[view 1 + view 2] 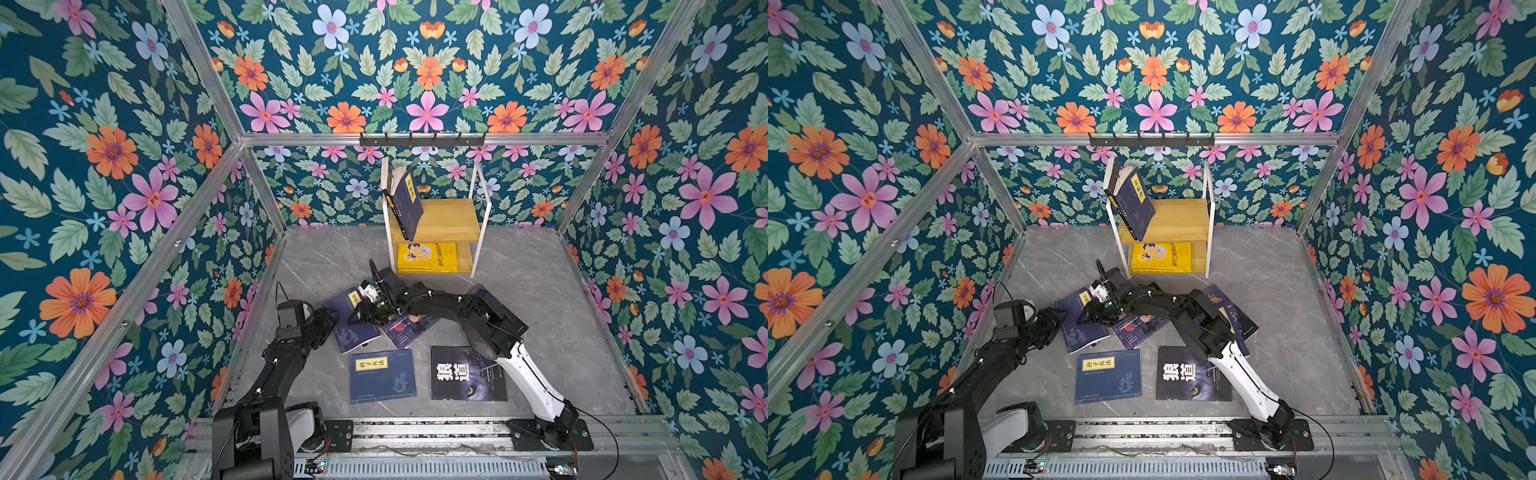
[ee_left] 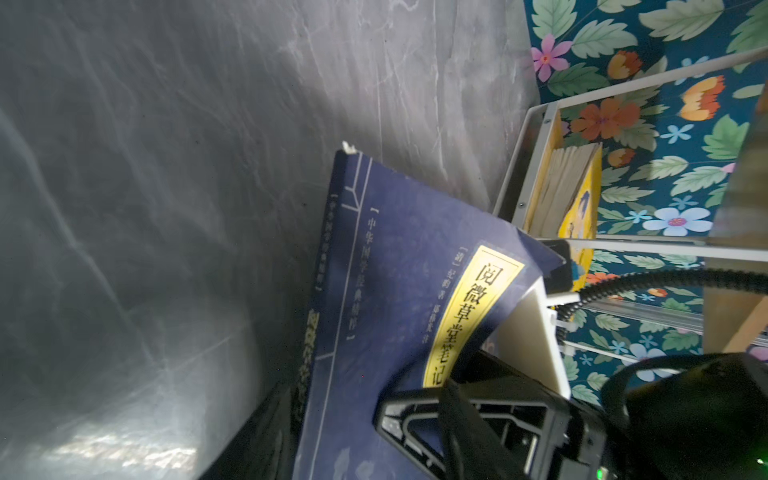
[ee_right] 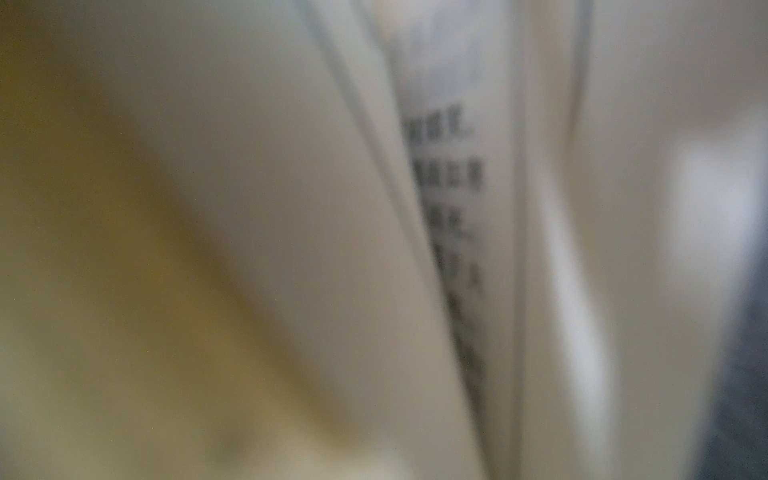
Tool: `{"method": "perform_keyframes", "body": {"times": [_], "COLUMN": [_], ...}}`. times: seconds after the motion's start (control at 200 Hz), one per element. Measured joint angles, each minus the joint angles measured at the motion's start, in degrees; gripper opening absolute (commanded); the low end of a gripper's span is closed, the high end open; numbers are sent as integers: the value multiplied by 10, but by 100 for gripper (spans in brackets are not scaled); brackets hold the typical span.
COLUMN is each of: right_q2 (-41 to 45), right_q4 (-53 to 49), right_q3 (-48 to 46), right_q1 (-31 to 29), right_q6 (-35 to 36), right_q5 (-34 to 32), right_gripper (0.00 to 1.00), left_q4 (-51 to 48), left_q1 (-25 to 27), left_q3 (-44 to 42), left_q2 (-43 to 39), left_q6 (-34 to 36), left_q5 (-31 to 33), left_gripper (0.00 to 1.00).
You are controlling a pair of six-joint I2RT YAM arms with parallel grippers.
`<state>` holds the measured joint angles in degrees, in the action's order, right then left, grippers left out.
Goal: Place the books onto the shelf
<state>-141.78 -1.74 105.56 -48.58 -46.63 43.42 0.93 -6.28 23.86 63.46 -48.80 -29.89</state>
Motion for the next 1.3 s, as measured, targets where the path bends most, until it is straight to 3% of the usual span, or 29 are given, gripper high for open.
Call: {"method": "perform_keyframes", "body": {"times": [0.225,0.53,0.885,1.3], "right_q2": [19,30,54,188], "right_q4": [96,176,205,234], "right_q3": [-64,-90,-121,-254], "right_q1": [17,22,27,49], "right_q6": [-60,-113,-117,-114], "right_q5": [26,45,43,17], "right_gripper": [52,52,52,59], "left_q4": [33,42,37,32], "left_q1": [1,8,13,11], "left_q3": [5,12,24,80], "left_q2": [4,35,34,9], "left_q6": [-21,-35,-48,-17], "left_q5": [-37,-63,-69,-105], "left_gripper": [70,74,0,0]}}
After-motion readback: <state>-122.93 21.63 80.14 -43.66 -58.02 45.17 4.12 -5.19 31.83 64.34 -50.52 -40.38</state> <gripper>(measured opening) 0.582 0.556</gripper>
